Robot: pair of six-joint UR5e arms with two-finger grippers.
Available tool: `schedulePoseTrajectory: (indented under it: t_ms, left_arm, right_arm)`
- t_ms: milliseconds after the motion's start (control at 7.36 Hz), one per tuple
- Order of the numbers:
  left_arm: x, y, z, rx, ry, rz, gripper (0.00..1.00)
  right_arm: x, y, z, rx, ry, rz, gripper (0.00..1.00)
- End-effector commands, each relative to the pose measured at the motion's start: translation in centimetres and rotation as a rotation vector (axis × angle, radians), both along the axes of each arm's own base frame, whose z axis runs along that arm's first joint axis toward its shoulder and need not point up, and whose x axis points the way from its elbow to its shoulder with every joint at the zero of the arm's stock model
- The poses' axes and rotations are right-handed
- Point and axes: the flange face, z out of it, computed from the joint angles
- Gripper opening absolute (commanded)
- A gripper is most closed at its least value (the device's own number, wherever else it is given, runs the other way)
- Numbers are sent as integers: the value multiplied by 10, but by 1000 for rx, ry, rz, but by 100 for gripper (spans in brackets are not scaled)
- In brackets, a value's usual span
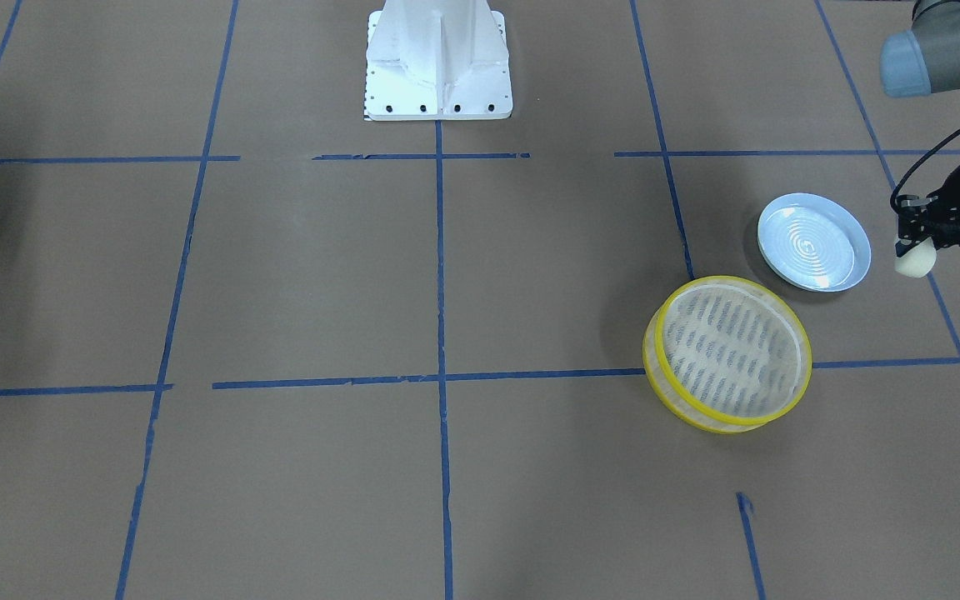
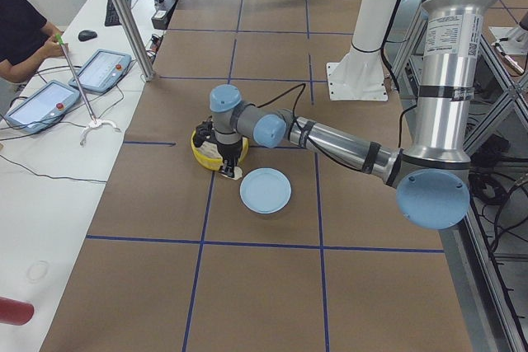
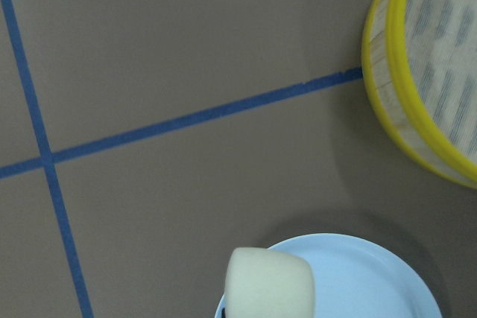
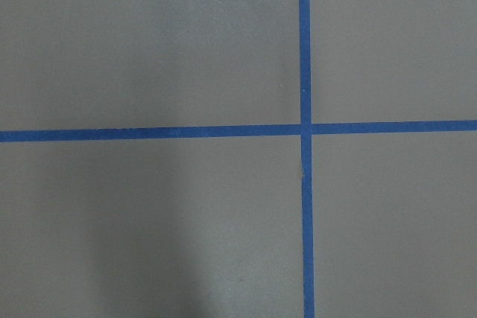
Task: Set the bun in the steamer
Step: 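Lift the bun with the left gripper away from the plate, then carry the bun with the left gripper over the yellow-rimmed steamer and lower it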
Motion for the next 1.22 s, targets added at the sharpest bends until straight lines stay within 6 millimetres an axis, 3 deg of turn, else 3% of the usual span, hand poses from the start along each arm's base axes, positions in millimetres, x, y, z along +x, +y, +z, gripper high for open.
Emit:
schedulePoseTrajectory:
  t_ms: [0, 136, 408, 544, 680, 1087]
  left_arm:
    - [-2, -46, -90, -52, -25, -16, 32]
    - [4, -57, -128, -62, -4, -28, 32]
    - [34, -64, -161, -146, 75, -87, 32]
    - [72, -61, -159, -158, 87, -74, 32]
    - [97, -74, -140, -154, 114, -95, 31]
    - [174, -72, -93, -196, 139, -93, 32]
  right_arm:
    - [0, 0, 0, 0, 0, 0, 100]
    - [-1, 0, 0, 0, 0, -1, 100]
    - [0, 0, 0, 0, 0, 0, 100]
    - [0, 0, 0, 0, 0, 0, 100]
    - [0, 0, 0, 0, 0, 0, 100]
    - [0, 0, 0, 0, 0, 0, 100]
